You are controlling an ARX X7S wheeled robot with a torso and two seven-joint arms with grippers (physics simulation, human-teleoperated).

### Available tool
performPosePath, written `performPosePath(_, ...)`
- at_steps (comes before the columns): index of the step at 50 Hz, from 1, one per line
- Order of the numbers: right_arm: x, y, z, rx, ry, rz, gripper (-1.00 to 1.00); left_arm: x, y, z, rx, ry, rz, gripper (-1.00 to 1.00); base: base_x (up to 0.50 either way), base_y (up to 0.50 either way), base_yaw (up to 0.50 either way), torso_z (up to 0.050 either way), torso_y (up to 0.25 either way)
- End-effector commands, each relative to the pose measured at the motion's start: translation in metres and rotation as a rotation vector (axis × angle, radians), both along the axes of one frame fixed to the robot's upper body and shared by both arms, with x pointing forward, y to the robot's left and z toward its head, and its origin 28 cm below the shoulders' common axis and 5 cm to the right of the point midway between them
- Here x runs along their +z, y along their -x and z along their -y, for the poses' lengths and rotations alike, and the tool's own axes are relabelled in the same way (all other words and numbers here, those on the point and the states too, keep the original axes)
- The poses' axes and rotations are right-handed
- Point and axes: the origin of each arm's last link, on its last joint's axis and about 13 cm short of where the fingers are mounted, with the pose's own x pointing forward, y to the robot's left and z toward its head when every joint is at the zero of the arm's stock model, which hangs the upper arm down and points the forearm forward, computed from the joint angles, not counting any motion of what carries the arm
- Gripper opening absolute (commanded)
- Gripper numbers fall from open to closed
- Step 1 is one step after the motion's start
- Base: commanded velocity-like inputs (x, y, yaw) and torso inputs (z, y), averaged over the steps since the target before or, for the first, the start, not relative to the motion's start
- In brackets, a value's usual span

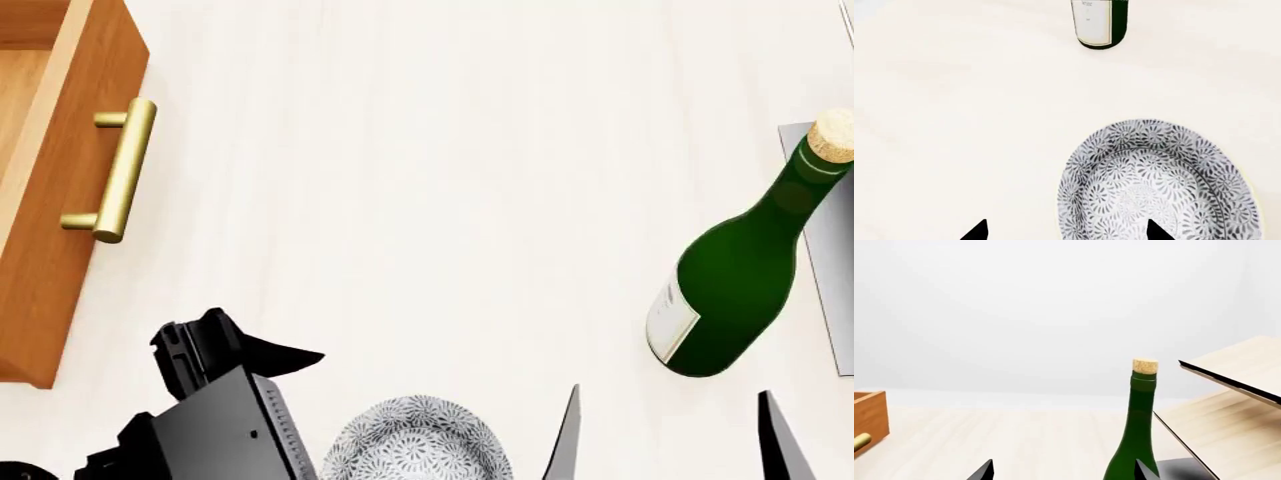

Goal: Put the bowl on top of the cabinet.

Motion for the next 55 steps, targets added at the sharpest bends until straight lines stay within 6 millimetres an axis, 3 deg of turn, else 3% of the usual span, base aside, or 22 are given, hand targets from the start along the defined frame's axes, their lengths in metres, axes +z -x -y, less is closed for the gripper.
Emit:
performPosePath(1,0.000,-0.001,0.003,-0.021,0.014,-0.012,1.00,0.003,-0.008,0.001,0.044,0.005,0.030,1.00,0.00,0.00,0.00,0.000,0.000)
performPosePath(9,0.000,-0.001,0.003,-0.021,0.014,-0.012,1.00,0.003,-0.008,0.001,0.044,0.005,0.030,1.00,0.00,0.00,0.00,0.000,0.000)
performPosePath(15,-0.001,-0.002,0.003,-0.017,0.019,-0.015,1.00,0.000,-0.020,0.006,-0.050,-0.062,0.009,1.00,0.00,0.00,0.00,0.000,0.000)
performPosePath(39,0.000,-0.002,0.004,-0.017,0.017,-0.013,1.00,-0.005,-0.047,0.006,-0.063,-0.125,-0.014,1.00,0.00,0.00,0.00,0.000,-0.001)
performPosePath(55,-0.001,-0.002,0.003,-0.012,0.027,-0.016,1.00,-0.012,-0.049,0.006,-0.084,-0.126,-0.034,1.00,0.00,0.00,0.00,0.000,-0.004)
